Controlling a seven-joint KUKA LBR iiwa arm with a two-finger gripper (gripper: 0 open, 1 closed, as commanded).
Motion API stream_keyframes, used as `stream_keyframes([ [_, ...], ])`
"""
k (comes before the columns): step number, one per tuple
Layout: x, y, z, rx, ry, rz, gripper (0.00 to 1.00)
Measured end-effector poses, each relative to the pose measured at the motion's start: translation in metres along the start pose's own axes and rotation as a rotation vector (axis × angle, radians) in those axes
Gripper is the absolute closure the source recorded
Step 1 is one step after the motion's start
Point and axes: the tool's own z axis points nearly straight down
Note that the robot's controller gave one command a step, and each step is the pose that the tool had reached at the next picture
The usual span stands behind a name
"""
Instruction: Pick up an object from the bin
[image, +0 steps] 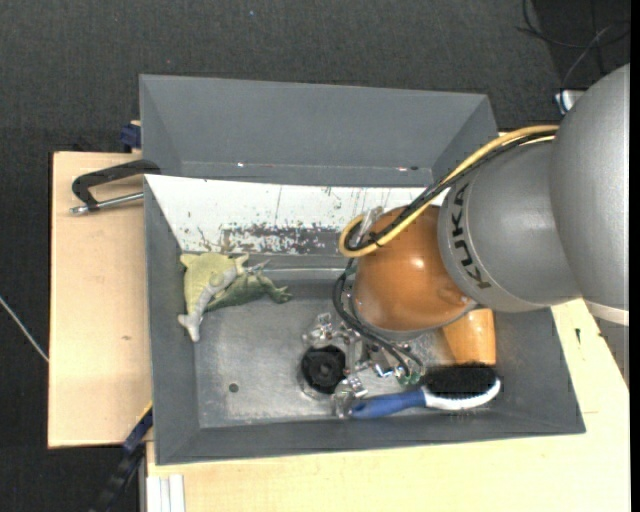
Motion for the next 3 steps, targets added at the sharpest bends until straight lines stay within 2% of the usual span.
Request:
stream_keyframes([
  [1,-0.002,-0.002,-0.004,0.000,-0.009,0.005,1.00],
  [2,0.002,-0.012,-0.119,0.003,-0.008,0.002,1.00],
  [3,-0.005,-0.001,-0.156,0.001,-0.005,-0.016,1.00],
])
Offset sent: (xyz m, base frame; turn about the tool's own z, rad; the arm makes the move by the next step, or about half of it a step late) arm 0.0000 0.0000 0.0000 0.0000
